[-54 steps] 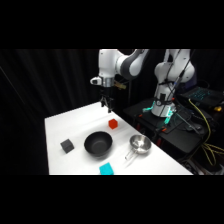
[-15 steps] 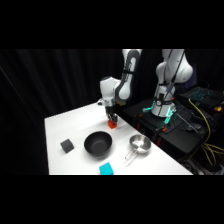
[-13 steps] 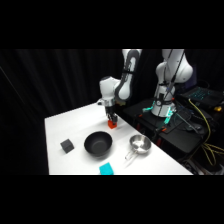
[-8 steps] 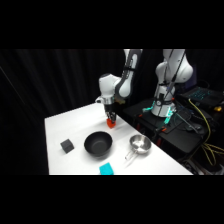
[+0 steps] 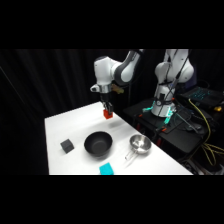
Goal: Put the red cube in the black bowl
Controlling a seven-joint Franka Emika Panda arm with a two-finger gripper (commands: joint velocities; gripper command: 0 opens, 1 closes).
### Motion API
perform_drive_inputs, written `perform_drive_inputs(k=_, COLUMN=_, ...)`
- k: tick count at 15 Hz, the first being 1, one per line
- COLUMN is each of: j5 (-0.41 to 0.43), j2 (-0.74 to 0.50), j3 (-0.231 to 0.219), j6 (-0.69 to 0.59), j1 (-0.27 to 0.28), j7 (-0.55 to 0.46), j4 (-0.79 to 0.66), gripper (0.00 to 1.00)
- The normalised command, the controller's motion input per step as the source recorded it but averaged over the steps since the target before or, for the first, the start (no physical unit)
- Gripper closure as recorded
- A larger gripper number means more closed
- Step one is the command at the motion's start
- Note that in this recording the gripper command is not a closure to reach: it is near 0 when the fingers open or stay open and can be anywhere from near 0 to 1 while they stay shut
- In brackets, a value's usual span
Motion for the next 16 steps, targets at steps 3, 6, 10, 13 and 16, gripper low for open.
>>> perform_drive_inputs(k=3, j5=0.010, j2=-0.02, j3=0.039, j6=-0.49, j1=0.166, j7=0.18, j4=0.46, gripper=1.00)
perform_drive_inputs(k=6, j5=0.121, j2=0.20, j3=0.082, j6=-0.37, j1=0.155, j7=0.10, j4=0.56, gripper=1.00)
perform_drive_inputs(k=10, j5=0.127, j2=0.38, j3=0.080, j6=-0.26, j1=0.118, j7=0.06, j4=0.60, gripper=1.00)
perform_drive_inputs(k=13, j5=0.123, j2=0.40, j3=0.063, j6=-0.14, j1=0.066, j7=-0.01, j4=0.52, gripper=1.00)
perform_drive_inputs(k=16, j5=0.135, j2=0.38, j3=0.051, j6=0.01, j1=0.013, j7=-0.10, j4=0.40, gripper=1.00)
